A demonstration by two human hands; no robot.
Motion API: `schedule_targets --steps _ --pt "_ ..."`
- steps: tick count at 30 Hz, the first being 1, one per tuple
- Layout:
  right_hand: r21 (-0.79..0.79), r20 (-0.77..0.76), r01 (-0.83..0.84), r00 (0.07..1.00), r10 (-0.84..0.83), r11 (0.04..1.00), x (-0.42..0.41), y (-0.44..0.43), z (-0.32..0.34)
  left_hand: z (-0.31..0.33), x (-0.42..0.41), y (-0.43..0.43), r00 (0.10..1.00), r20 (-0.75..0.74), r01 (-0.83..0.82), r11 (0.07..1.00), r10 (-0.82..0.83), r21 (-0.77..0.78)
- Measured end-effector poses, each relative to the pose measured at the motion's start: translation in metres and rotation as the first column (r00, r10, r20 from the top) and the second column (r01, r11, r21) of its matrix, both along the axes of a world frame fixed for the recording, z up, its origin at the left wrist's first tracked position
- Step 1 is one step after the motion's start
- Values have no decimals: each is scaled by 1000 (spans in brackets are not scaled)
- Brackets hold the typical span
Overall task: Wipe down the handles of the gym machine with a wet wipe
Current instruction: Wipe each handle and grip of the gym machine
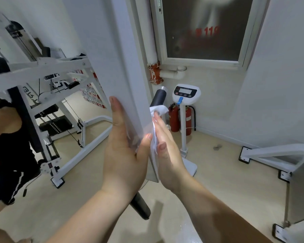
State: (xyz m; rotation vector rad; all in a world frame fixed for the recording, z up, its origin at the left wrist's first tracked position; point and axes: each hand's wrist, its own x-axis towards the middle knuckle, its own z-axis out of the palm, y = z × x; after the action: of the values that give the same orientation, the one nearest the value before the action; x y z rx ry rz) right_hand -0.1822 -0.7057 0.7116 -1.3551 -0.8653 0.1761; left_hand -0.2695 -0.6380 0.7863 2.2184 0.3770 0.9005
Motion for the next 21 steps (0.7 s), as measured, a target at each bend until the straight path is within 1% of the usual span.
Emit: schedule_targets --steps 1,3,4,6,8,10,12,15,17,21 --pt "1 4 0 1000 0 1000 1 0 1 0 0 1 1000 -10 -7 1000 7 7" --pt "-18 71 76 995 -75 997 18 8 5 0 0 1 1000 -13 -9 1000 9 10" --pt "-24 70 112 991 -110 993 31 14 12 0 0 1 1000 -13 -9 1000 9 9" --pt "-48 10 152 988 -152 987 56 22 30 0 0 0 1000 -12 -6 1000 6 8" --pt "-50 -5 173 985 -173 984 68 26 37 0 1 0 1000 -17 -4 1000 4 11" --pt "-25 40 177 984 -176 984 58 24 29 -1 2 1 1000 -20 -6 1000 7 23" --pt "0 89 144 986 -144 990 31 20 14 -3 2 2 1000 -16 -13 999 14 35" --pt "10 50 52 997 -53 999 8 17 2 -4 4 2 1000 -4 -21 998 22 52" --pt "21 32 63 997 -64 998 24 22 9 -6 5 3 999 -13 -30 996 31 85" --pt "11 -62 127 990 -126 992 59 23 30 -9 6 0 996 -48 -73 986 81 150"
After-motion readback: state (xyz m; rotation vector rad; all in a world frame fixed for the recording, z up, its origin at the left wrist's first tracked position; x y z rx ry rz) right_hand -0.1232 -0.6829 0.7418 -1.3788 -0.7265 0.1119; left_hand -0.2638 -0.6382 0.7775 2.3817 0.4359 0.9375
